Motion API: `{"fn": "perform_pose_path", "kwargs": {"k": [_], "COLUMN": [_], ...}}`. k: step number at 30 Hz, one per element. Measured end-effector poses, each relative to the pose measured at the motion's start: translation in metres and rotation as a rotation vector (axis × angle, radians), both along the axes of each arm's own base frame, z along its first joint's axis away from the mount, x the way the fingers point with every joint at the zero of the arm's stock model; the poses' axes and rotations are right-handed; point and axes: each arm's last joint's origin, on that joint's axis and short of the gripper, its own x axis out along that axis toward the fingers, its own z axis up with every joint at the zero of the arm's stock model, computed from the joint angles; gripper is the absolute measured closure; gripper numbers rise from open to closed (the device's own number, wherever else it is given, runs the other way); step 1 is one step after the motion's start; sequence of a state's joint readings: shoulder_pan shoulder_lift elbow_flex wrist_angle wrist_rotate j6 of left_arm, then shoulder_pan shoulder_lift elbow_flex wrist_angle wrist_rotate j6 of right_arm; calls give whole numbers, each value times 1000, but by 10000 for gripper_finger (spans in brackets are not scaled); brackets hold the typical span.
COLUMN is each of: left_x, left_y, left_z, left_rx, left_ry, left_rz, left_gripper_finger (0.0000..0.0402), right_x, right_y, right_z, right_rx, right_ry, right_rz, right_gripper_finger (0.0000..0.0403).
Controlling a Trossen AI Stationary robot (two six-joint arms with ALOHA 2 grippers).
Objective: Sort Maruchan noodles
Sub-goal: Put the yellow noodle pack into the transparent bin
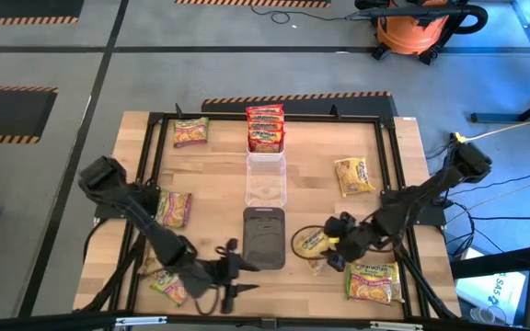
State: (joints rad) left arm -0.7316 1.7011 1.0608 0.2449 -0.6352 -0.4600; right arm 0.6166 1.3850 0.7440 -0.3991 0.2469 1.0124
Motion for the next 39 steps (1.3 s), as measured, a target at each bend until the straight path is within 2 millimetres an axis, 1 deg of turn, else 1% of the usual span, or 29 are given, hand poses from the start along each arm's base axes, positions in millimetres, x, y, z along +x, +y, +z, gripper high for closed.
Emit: {"fn": "perform_pose_path", "kwargs": {"k": [2, 5, 10, 15, 19, 22, 27, 30, 34, 39], "left_x": [20, 52, 106, 155, 182, 193, 201, 202, 201, 199], "left_y": [-4, -7, -5, 9, 25, 36, 49, 51, 53, 55], "left_z": [2, 2, -3, -14, -36, -56, -82, -87, -90, -92], "left_rx": [21, 51, 85, 116, 123, 104, 90, 86, 100, 119], "left_ry": [6, 26, 87, 139, 205, 254, 325, 341, 380, 402], "left_rz": [4, 5, 17, 76, 89, 85, 67, 57, 57, 60], "left_gripper_finger": [218, 218, 218, 218, 218, 218, 218, 218, 218, 218], "right_x": [-12, -29, -46, -54, -57, -60, -60, -57, -56, -55], "right_y": [-1, -4, -8, -16, -18, -20, -27, -30, -38, -46], "right_z": [0, -8, -16, -23, -26, -32, -43, -47, -54, -62], "right_rx": [-29, -62, -30, -3, 61, 101, 149, 184, 211, 288], "right_ry": [38, 82, 91, 79, 23, 8, -5, -35, -42, -92], "right_rz": [-37, -98, -137, -160, -155, -150, -191, -207, -222, -217], "right_gripper_finger": [95, 95, 95, 95, 95, 95, 95, 95, 95, 95]}}
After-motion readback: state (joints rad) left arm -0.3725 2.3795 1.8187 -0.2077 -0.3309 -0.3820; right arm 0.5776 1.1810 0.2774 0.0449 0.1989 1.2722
